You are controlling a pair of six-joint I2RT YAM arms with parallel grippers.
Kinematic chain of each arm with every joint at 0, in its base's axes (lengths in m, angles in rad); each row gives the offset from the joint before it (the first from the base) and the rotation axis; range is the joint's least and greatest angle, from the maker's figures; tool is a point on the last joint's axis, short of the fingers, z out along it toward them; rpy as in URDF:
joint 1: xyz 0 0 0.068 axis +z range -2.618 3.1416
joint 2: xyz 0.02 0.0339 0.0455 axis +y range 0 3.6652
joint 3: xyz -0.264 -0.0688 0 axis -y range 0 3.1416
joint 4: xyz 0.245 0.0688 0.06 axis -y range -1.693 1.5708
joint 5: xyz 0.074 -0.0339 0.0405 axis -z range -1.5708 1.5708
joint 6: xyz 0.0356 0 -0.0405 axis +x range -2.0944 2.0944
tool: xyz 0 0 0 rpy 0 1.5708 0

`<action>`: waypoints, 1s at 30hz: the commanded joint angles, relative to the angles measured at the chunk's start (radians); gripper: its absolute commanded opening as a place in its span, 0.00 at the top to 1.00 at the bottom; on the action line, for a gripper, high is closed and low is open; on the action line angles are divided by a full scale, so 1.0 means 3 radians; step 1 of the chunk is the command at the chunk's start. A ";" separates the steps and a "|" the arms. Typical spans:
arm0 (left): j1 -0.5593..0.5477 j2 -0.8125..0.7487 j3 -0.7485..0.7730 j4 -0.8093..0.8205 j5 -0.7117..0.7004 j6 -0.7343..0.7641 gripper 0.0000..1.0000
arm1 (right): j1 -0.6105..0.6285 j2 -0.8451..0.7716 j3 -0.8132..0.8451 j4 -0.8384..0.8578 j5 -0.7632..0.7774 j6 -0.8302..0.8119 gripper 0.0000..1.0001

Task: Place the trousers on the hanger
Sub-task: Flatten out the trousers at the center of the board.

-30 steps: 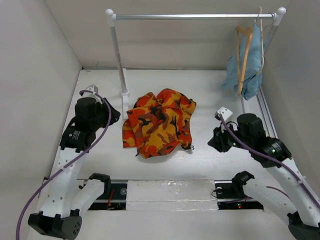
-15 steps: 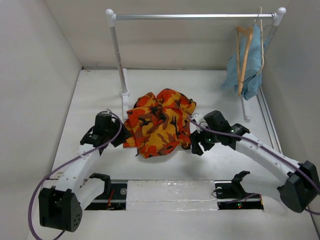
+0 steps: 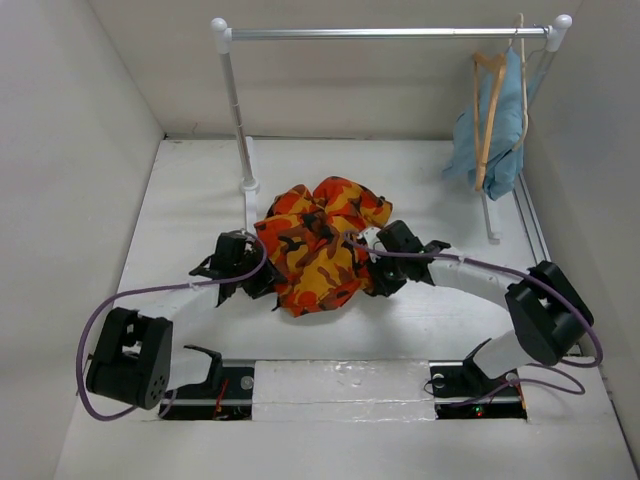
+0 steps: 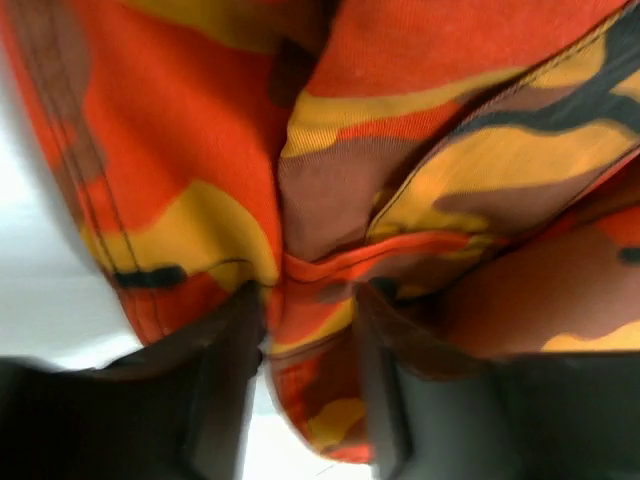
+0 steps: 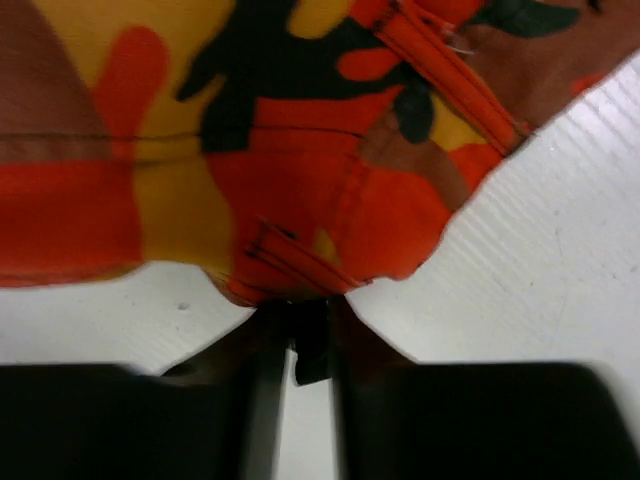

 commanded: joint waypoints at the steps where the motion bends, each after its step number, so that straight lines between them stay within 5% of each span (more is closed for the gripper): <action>1: -0.0196 0.0142 0.0041 0.0397 0.0048 -0.0173 0.67 | 0.0049 0.0042 0.0180 0.0342 0.0115 -0.0018 0.81; 3: -0.0196 0.0122 0.0000 0.0535 0.0053 -0.0290 0.86 | 0.0049 -0.0019 0.0266 0.0281 0.0176 0.0002 1.00; 5: -0.0196 0.0056 0.0040 0.0526 0.0037 -0.0321 0.99 | 0.0080 -0.0172 0.0368 0.0042 0.0380 0.0023 1.00; 9: -0.0099 -0.0276 0.0479 -0.0020 -0.0365 -0.0118 1.00 | 0.0080 -0.0790 0.0915 -0.0634 0.0993 -0.0033 1.00; 15: 0.0688 -0.0584 0.1686 -0.0905 -0.0770 0.0379 1.00 | 0.0003 -0.1011 0.2524 -0.1606 0.1511 -0.0335 1.00; 19: 0.1337 -0.0635 0.2442 -0.1167 -0.0612 0.0538 1.00 | 0.0003 -0.0975 0.3574 -0.2163 0.1568 -0.0422 1.00; 23: 0.1410 -0.0584 0.2730 -0.1513 -0.0933 0.0630 1.00 | 0.0069 -0.1581 0.2918 -0.2165 0.0371 -0.0371 1.00; 26: 0.1410 -0.0670 0.2557 -0.1581 -0.1271 0.0594 0.64 | 0.0161 -0.1946 0.1579 -0.2082 -0.0584 -0.0167 1.00; 27: 0.1410 -0.0777 0.2506 -0.1586 -0.1393 0.0564 0.41 | 0.0248 -0.2154 0.0993 -0.2057 -0.0712 -0.0070 1.00; 30: 0.1410 -0.0931 0.2377 -0.1601 -0.1618 0.0497 0.35 | 0.0584 -0.2401 0.0416 -0.2016 -0.1045 0.0263 1.00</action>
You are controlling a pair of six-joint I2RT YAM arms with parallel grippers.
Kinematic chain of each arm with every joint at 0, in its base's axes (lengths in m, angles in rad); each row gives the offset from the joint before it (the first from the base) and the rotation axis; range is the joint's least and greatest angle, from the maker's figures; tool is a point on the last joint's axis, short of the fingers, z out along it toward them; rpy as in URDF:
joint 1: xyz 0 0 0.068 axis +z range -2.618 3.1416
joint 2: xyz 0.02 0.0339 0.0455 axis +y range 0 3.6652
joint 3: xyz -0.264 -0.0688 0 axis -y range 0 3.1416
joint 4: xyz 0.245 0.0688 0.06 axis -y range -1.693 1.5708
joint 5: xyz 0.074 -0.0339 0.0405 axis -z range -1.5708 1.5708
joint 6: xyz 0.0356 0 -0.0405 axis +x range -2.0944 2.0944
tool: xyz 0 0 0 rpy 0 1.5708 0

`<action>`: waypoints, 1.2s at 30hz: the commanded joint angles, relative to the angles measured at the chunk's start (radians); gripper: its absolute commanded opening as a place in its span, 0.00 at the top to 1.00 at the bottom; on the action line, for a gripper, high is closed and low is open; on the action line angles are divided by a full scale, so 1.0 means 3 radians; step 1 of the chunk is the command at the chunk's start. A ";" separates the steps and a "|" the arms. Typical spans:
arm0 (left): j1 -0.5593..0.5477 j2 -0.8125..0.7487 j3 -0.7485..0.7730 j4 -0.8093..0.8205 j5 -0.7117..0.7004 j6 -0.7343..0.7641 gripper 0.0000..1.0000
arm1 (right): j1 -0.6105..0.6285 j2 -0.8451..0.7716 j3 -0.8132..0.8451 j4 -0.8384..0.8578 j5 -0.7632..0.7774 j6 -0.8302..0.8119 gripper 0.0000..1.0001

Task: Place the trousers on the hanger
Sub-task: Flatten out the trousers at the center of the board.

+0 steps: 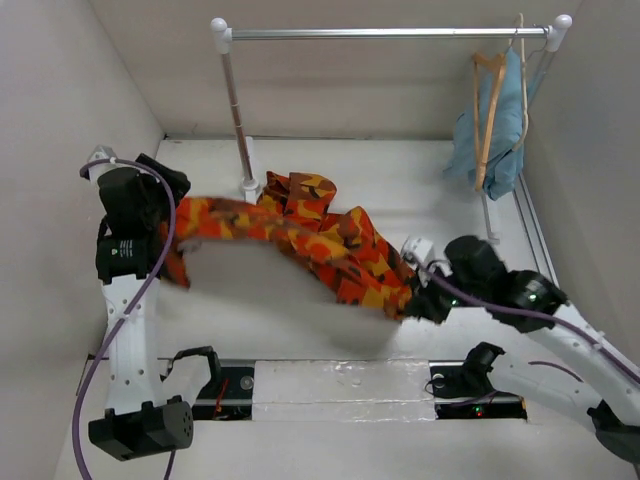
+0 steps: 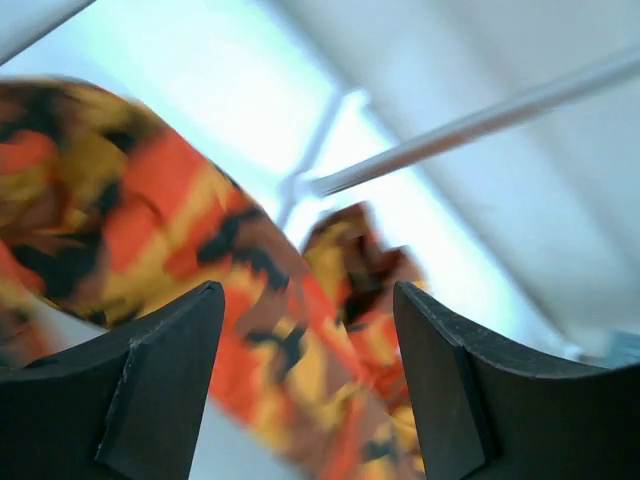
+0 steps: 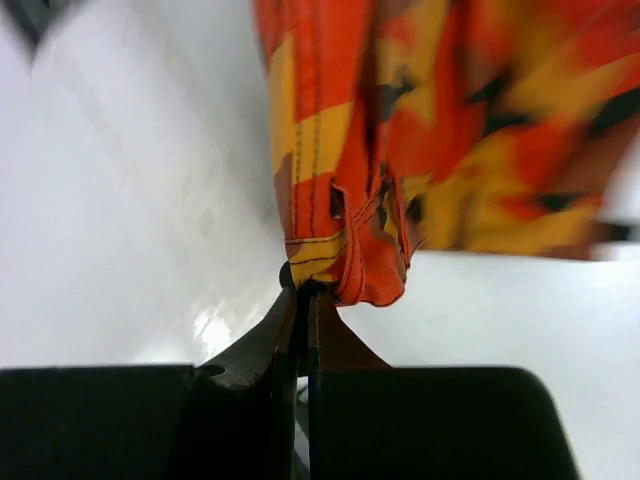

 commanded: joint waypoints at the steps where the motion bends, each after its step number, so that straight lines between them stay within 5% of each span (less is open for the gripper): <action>1: 0.0001 -0.0054 -0.0085 -0.0285 -0.0608 0.0020 0.36 | 0.0314 -0.0131 -0.0547 -0.0077 -0.0767 0.0357 1.00; 4: 0.0001 -0.0034 -0.0074 -0.0306 -0.0599 0.0030 0.38 | 0.0529 -0.0020 -0.0478 -0.0183 -0.0590 0.0399 1.00; 7: -0.0030 0.0043 -0.0191 0.0029 -0.0109 0.0264 0.40 | 0.0722 0.0297 -0.0426 -0.0321 -0.0598 0.0286 1.00; 11: -0.0499 0.0349 -0.0258 0.0154 0.0072 0.0536 0.43 | 0.0964 0.0553 -0.0568 -0.0597 -0.0227 0.0367 0.98; 13: -0.0765 0.0620 -0.0309 0.0210 -0.0005 0.0541 0.43 | 0.0964 0.0574 -0.0549 -0.0659 0.0140 0.0480 0.67; 14: -0.0812 0.0682 -0.0370 0.0291 0.0010 0.0506 0.42 | 0.0964 0.0549 -0.0498 -0.0639 0.0254 0.0556 0.40; 17: -0.0980 0.0902 -0.0524 0.0578 0.0168 0.0460 0.41 | 0.0837 0.0523 -0.0171 -0.0552 0.0632 0.0613 0.22; 19: -0.1271 0.1152 -0.0422 0.0695 0.0128 0.0526 0.39 | 0.0423 0.0554 -0.0002 -0.0476 0.0776 0.0593 0.22; 21: -0.1547 0.1483 -0.0238 0.0711 -0.0025 0.0683 0.37 | -0.0066 0.0585 -0.0032 -0.0144 0.0797 0.0552 0.38; 23: -0.1910 0.1734 0.0114 0.0676 -0.0296 0.0766 0.34 | -0.0425 0.0595 -0.0272 0.0360 0.0767 0.0582 0.96; 26: -0.1952 0.2195 0.0442 0.0701 -0.0384 0.0797 0.28 | -0.1162 0.0672 -0.0645 0.0899 0.0598 0.0715 0.99; 27: -0.1907 0.2535 0.0696 0.0640 -0.0338 0.0858 0.26 | -0.1589 0.0667 -0.0838 0.1123 0.0537 0.0817 0.56; 28: -0.1906 0.2538 0.0698 0.0640 -0.0333 0.0858 0.26 | -0.1593 0.0667 -0.0840 0.1125 0.0536 0.0818 0.56; 31: -0.1906 0.2946 0.1050 0.0574 -0.0338 0.0996 0.22 | -0.2052 0.0661 -0.1023 0.1238 0.0363 0.0798 0.29; 36: -0.1876 0.3346 0.1393 0.0604 -0.0358 0.1078 0.21 | -0.2360 0.0794 -0.1376 0.1411 0.0031 0.0731 0.26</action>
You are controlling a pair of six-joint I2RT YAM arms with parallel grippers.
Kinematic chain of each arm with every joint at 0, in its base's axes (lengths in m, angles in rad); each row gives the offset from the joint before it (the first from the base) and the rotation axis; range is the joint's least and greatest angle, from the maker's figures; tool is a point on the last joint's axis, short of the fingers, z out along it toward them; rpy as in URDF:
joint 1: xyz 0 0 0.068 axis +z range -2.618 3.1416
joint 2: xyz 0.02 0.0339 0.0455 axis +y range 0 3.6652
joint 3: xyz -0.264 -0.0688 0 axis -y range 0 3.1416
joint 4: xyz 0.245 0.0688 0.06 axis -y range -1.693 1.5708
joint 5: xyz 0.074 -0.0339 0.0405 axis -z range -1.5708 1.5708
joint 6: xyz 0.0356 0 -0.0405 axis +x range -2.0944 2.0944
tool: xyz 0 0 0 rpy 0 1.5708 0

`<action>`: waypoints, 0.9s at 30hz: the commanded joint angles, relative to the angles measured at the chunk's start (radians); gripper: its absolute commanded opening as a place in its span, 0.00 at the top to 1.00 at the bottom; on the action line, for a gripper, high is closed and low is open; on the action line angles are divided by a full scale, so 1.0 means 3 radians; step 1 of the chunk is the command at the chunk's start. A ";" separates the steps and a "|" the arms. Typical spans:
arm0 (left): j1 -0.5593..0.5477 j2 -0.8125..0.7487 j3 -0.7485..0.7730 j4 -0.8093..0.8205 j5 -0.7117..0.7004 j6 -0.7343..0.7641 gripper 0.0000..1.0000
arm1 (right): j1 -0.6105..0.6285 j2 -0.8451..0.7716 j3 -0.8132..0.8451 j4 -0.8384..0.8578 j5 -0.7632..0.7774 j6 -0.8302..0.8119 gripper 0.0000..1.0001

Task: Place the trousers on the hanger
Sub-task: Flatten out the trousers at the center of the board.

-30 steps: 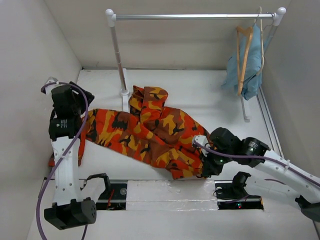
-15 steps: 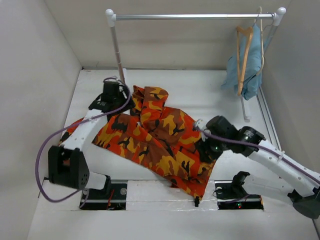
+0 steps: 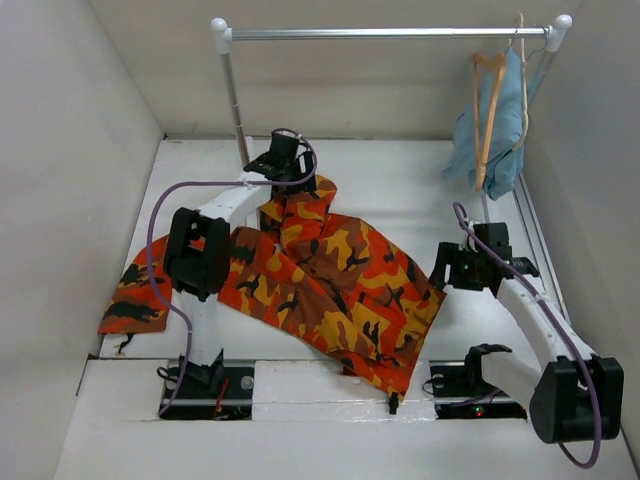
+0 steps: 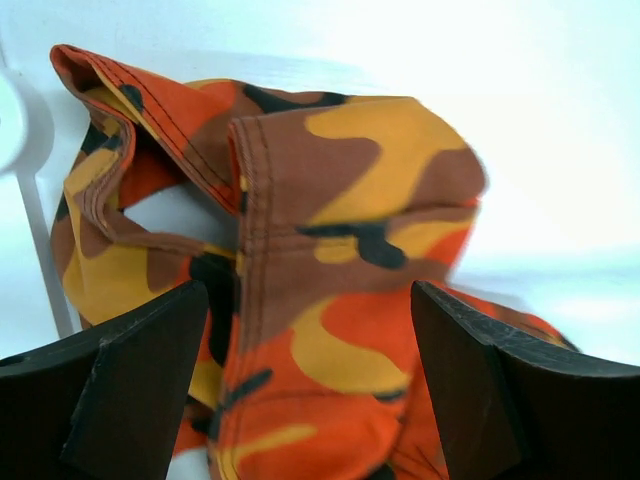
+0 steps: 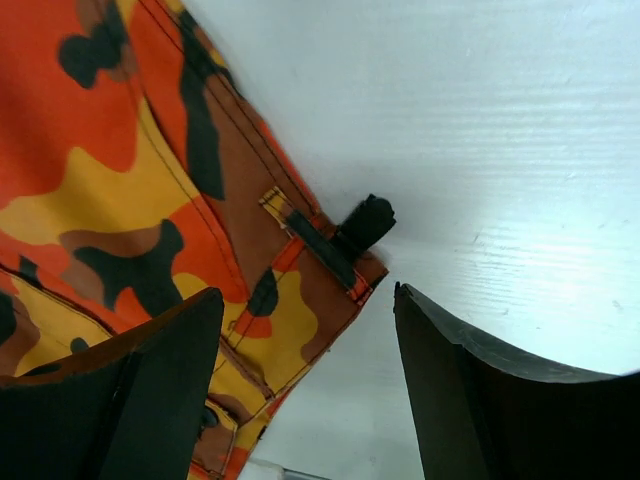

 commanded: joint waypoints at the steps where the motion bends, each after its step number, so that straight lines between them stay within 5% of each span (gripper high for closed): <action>1: 0.0048 0.0091 0.0216 0.0008 -0.0104 0.0174 0.20 | -0.0174 0.0072 -0.0211 0.0384 -0.0329 -0.0007 0.25; 7: 0.0207 0.0393 0.0451 0.0110 -0.0043 0.0088 0.24 | -0.0282 0.0287 -0.0528 0.0712 -0.0632 -0.0001 0.26; 11: 0.0238 0.0597 0.0625 0.0181 0.0360 0.0042 0.37 | -0.0312 0.0338 -0.0595 0.0834 -0.0581 0.0039 0.40; 12: 0.0238 0.0613 0.0615 0.0217 0.0447 0.0016 0.52 | -0.0313 0.0333 -0.0605 0.0865 -0.0586 0.0065 0.57; 14: 0.0238 0.0598 0.0559 0.0294 0.0545 -0.0050 0.84 | -0.0404 0.0313 -0.0646 0.0992 -0.0636 0.0096 0.74; 15: 0.0238 0.0572 0.0554 0.0289 0.0616 -0.0071 1.00 | -0.0435 0.0308 -0.0626 0.0998 -0.0652 0.0116 0.94; 18: 0.0304 0.0241 0.0498 0.0289 0.0652 -0.0107 1.00 | -0.0435 0.0069 -0.0483 0.0937 -0.0566 0.0126 1.00; 23: 0.0513 -0.1123 0.0044 0.0350 0.0633 -0.0137 1.00 | -0.0466 -0.0602 -0.0140 0.0656 -0.0284 0.0193 1.00; 27: 0.0749 -0.2101 -0.0294 0.0279 0.0393 -0.0235 1.00 | -0.0466 -0.0588 0.0192 0.0257 -0.0146 0.0081 1.00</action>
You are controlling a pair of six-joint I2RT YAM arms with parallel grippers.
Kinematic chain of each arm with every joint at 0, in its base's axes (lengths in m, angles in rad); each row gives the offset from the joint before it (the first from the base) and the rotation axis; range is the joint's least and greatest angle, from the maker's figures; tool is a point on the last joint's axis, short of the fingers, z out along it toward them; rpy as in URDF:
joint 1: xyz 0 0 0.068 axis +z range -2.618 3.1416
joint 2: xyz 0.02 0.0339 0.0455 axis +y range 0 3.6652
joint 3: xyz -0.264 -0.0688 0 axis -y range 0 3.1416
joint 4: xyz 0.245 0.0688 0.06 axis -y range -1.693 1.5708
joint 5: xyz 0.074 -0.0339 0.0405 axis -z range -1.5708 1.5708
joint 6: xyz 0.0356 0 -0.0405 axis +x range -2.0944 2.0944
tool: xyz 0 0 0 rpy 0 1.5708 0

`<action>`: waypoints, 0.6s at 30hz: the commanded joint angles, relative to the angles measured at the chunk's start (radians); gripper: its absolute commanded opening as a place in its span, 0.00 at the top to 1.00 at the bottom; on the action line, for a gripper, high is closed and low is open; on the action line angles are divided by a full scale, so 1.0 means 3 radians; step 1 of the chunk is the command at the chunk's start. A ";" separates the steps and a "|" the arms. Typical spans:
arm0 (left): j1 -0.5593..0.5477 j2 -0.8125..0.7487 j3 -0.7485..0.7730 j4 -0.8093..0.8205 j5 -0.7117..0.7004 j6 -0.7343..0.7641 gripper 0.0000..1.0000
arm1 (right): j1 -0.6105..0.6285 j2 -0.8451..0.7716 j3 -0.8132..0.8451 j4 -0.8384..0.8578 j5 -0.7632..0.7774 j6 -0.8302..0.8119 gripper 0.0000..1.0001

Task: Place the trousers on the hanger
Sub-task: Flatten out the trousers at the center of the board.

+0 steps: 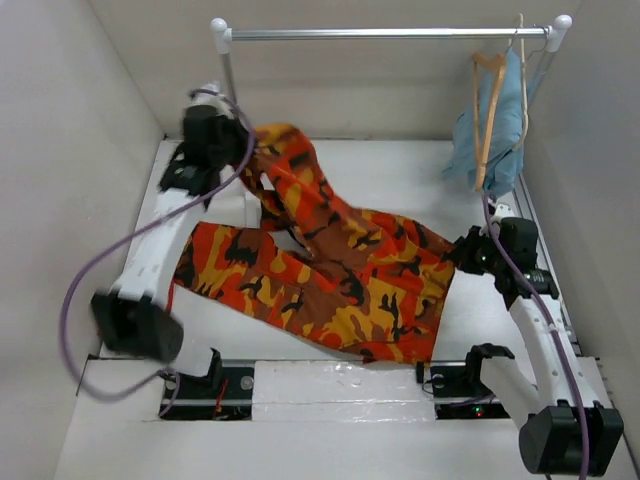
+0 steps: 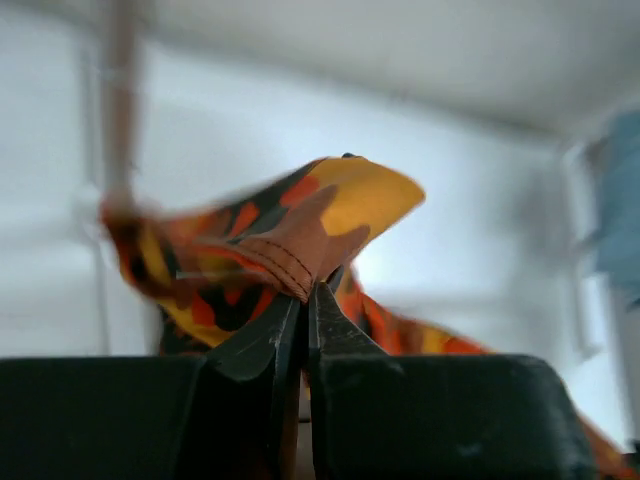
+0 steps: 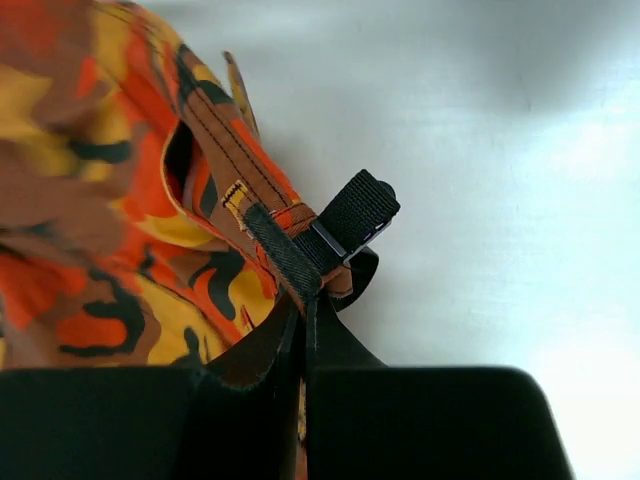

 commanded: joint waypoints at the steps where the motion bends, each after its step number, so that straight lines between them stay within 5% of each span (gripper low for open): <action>1: 0.0168 -0.1188 -0.0136 0.0158 -0.0270 -0.0115 1.00 | -0.0040 0.0025 0.0264 -0.0154 0.0186 -0.0076 1.00; 8: 0.0168 -0.2428 -0.1607 -0.0077 -0.0848 -0.0600 1.00 | -0.0448 0.0433 0.0274 0.0009 0.0145 -0.0270 1.00; 13: 0.0091 -0.2638 -0.2513 -0.0027 -0.0496 -0.0810 1.00 | -0.0822 0.0818 0.0412 0.0091 0.0099 -0.0306 1.00; 18: -0.0016 -0.2307 -0.2214 -0.0098 -0.1148 -0.0750 1.00 | -0.1058 0.0839 0.0616 0.0015 0.0120 -0.0327 1.00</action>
